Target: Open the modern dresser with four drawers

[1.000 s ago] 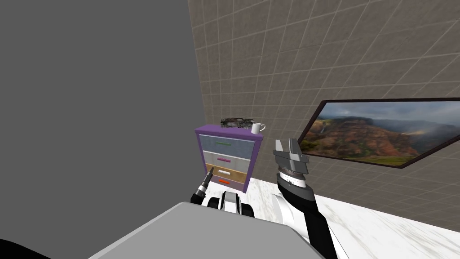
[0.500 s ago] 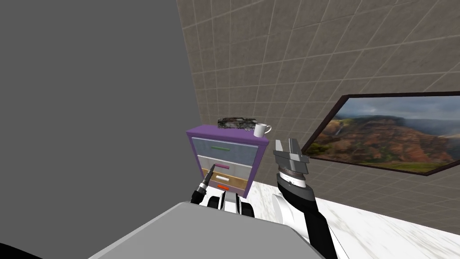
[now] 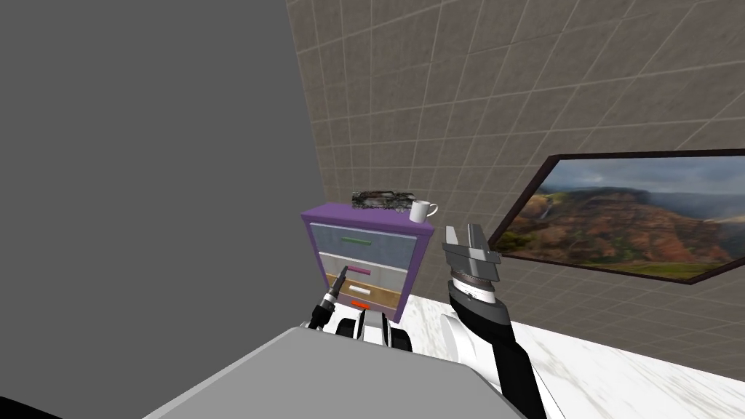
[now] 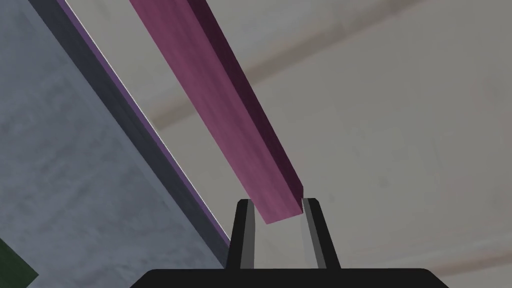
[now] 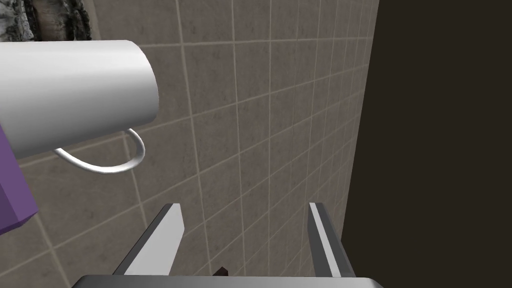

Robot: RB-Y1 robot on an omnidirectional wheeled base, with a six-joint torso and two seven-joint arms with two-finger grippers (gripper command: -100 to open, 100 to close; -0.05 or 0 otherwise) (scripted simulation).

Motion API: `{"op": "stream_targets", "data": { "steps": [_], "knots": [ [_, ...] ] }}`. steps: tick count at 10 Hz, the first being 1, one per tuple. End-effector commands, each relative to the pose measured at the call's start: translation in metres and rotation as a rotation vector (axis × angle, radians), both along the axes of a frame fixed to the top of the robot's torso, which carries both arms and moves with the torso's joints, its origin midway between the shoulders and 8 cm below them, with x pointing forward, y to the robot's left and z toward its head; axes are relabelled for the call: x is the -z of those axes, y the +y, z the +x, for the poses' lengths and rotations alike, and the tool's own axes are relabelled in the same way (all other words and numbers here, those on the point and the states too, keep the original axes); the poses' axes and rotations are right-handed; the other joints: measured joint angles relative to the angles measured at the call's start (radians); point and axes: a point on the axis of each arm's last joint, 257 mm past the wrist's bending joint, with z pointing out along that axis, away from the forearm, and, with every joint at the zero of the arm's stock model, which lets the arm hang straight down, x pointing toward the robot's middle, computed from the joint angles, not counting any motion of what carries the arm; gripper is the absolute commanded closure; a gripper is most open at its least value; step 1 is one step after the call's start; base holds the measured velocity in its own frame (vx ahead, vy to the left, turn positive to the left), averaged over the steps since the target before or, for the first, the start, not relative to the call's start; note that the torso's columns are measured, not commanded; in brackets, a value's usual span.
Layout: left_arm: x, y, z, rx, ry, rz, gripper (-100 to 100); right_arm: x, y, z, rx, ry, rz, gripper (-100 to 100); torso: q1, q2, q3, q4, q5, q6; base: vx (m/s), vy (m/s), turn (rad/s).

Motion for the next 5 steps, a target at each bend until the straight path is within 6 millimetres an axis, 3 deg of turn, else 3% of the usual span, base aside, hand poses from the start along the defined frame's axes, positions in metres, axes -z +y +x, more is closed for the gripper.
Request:
{"op": "stream_targets", "data": {
  "steps": [1,3,5],
  "knots": [
    [-0.0013,0.0008,0.0021,0.004,0.007,0.001,100,0.0,0.0,0.0,0.0,0.0,0.0,0,-0.001,0.004,0.001,0.001,-0.001,-0.001,-0.189,-0.015,0.026],
    [-0.0023,0.0014,0.0037,0.007,0.013,0.002,100,0.0,0.0,0.0,0.0,0.0,0.0,0,-0.004,0.005,0.002,0.001,-0.001,0.0,-0.177,-0.001,0.022],
    [-0.0005,0.0017,0.0,0.009,0.017,0.002,100,0.0,0.0,0.0,0.0,0.0,0.0,0,-0.003,-0.003,-0.003,0.002,-0.002,0.0,-0.094,0.01,0.011]
  ]
}}
